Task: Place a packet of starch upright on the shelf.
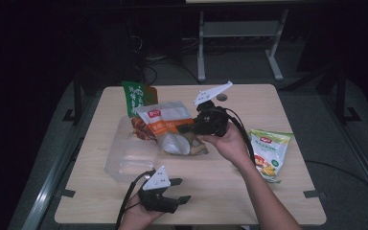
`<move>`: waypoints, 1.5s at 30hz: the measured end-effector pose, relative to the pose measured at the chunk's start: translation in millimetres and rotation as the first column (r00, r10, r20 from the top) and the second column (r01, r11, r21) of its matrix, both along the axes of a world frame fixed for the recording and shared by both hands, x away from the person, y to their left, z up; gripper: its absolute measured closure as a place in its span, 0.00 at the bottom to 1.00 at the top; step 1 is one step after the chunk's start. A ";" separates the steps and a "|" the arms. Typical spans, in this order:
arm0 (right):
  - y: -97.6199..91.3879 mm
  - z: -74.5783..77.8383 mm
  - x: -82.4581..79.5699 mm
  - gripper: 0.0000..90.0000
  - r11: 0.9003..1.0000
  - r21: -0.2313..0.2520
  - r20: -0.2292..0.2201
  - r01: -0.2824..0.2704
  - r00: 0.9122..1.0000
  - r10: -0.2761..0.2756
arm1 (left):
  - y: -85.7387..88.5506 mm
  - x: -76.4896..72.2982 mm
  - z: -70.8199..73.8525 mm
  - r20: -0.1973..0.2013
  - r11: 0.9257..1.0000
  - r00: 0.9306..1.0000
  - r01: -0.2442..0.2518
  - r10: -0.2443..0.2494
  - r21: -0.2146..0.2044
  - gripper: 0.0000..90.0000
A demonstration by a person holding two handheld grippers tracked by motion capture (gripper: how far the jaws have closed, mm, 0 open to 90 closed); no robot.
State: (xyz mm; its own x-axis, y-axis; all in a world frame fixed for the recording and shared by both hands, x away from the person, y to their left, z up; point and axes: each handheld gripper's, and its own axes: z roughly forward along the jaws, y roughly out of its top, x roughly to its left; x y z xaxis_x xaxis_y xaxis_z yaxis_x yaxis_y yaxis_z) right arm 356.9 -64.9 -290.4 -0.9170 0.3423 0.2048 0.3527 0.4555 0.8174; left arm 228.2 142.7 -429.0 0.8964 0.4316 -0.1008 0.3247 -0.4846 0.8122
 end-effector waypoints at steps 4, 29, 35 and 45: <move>5.8 1.5 1.5 1.00 1.000 -0.001 0.000 -0.007 1.000 0.007 | 0.5 0.0 0.2 -0.001 1.000 1.000 -0.001 0.001 -0.004 0.42; 43.6 7.1 16.2 1.00 0.999 -0.013 0.020 -0.047 0.999 0.047 | 1.0 -0.9 -0.7 -0.007 1.000 1.000 -0.001 0.001 -0.014 0.41; 53.2 7.8 20.0 1.00 0.999 -0.012 0.020 -0.051 0.998 0.051 | 1.8 -0.5 -0.5 -0.003 1.000 1.000 -0.001 0.001 -0.013 0.41; 72.7 4.0 28.9 1.00 0.998 -0.001 0.024 -0.063 0.998 0.063 | 2.4 -0.7 -0.4 -0.006 0.999 1.000 -0.008 0.008 -0.031 0.41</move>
